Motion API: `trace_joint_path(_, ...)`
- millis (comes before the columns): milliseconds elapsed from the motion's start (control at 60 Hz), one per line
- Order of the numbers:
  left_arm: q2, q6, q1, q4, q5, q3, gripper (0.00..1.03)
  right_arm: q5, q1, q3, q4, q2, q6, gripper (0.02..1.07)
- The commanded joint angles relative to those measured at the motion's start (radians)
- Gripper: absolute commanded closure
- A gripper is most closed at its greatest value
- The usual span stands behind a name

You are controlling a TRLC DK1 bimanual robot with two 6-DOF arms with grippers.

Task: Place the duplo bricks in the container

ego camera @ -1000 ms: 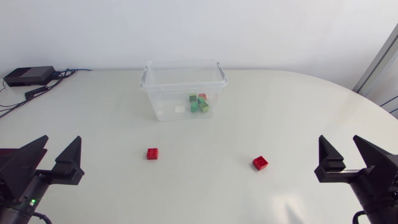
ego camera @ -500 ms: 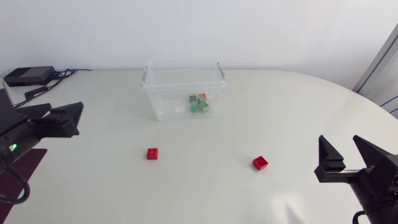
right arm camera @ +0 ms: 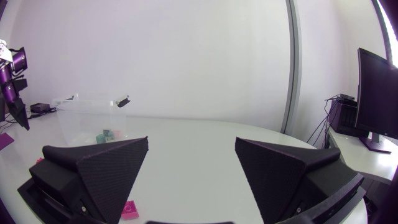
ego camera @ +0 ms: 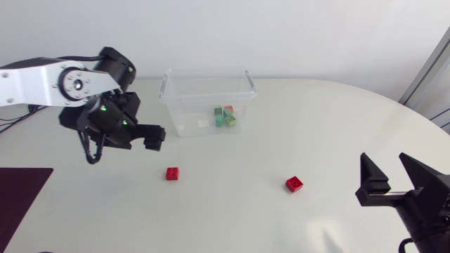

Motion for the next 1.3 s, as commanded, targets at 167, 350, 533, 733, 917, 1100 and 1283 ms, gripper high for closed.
trace_joint_path(167,0.26,-0.076,-0.069,-0.108,0.047,0.171,0.1,-0.006,0.002,-0.02,-0.008,-0.001,0.0,0.06)
trace_joint_path(350,0.398,-0.093,-0.09,-0.136,0.084,0.24,0.11,-0.006,0.002,-0.02,-0.008,0.001,0.0,0.06)
trace_joint_path(533,0.468,-0.107,-0.078,-0.149,0.129,0.256,0.2,-0.006,0.002,-0.02,-0.008,0.001,0.002,0.06)
trace_joint_path(733,0.497,-0.133,-0.067,-0.146,0.127,0.25,0.42,-0.006,0.003,-0.02,-0.008,0.001,0.002,0.06)
trace_joint_path(917,0.51,-0.142,-0.062,-0.102,0.098,0.228,0.66,-0.006,0.0,-0.02,-0.008,0.001,0.002,0.06)
trace_joint_path(1100,0.526,-0.142,-0.07,-0.091,0.066,0.21,0.72,-0.006,-0.001,-0.02,-0.008,-0.002,0.002,0.06)
trace_joint_path(1283,0.402,-0.128,-0.09,-0.071,0.064,0.193,0.8,-0.006,0.0,-0.02,-0.008,-0.001,0.002,0.06)
